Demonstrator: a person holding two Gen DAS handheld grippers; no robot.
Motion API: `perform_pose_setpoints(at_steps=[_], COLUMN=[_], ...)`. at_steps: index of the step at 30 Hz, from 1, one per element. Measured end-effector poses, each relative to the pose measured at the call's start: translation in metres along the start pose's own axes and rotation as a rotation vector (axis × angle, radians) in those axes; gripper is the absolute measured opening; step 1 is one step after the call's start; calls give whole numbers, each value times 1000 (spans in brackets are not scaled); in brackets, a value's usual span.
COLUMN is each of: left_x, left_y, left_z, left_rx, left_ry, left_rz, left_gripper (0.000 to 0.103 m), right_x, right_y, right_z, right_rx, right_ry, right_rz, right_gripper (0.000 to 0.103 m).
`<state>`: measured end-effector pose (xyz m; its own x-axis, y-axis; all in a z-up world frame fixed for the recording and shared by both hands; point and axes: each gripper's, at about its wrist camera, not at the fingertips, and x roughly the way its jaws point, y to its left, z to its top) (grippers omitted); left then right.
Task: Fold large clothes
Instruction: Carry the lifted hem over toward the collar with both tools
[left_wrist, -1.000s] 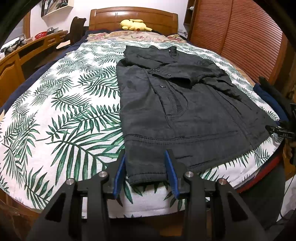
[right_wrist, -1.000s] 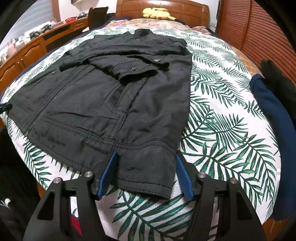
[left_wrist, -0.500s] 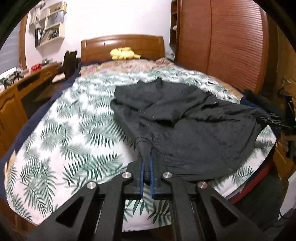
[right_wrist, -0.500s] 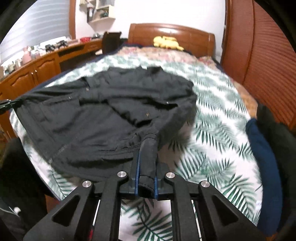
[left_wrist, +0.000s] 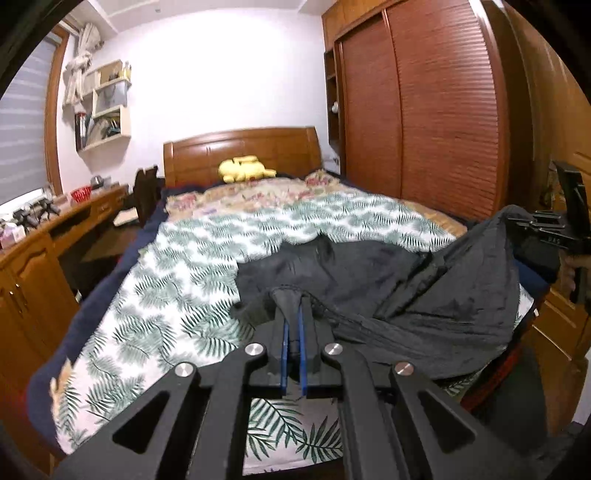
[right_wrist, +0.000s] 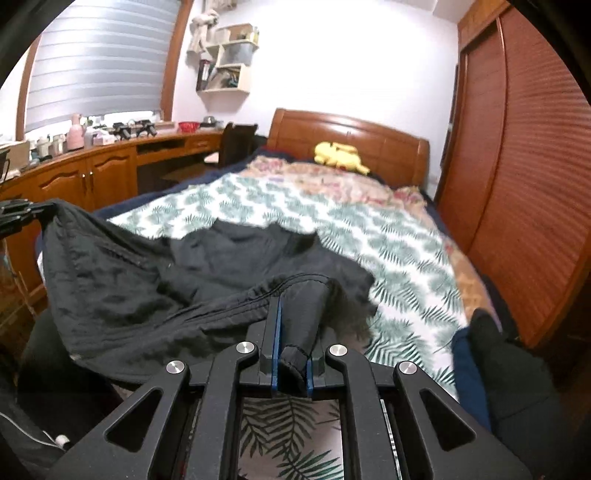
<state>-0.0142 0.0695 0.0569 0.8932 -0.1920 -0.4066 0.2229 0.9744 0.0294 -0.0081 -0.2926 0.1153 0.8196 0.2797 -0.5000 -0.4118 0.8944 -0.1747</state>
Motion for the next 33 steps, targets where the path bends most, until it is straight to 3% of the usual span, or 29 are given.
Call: perform_pose_setpoints(at_steps=[12, 16, 22, 27, 33], left_x=[-90, -89, -29, 34, 115], left_y=[1, 2, 10, 21, 34], left_z=[41, 48, 36, 21, 16], left_rx=[-2, -2, -11, -49, -41], left_ry=[-186, -191, -88, 10, 105], left_rz=[-7, 0, 28, 17, 69], left_gripper=[2, 2, 2, 2, 3], right_x=[-92, -98, -53, 18, 102], right_y=[-6, -11, -8, -5, -19], right_z=[28, 27, 6, -19, -39], right_rx=[-25, -12, -34, -38, -28], right_ry=[-128, -134, -52, 41, 124], right_rz=[-56, -65, -111, -85, -95], right_gripper=[7, 7, 7, 7, 8])
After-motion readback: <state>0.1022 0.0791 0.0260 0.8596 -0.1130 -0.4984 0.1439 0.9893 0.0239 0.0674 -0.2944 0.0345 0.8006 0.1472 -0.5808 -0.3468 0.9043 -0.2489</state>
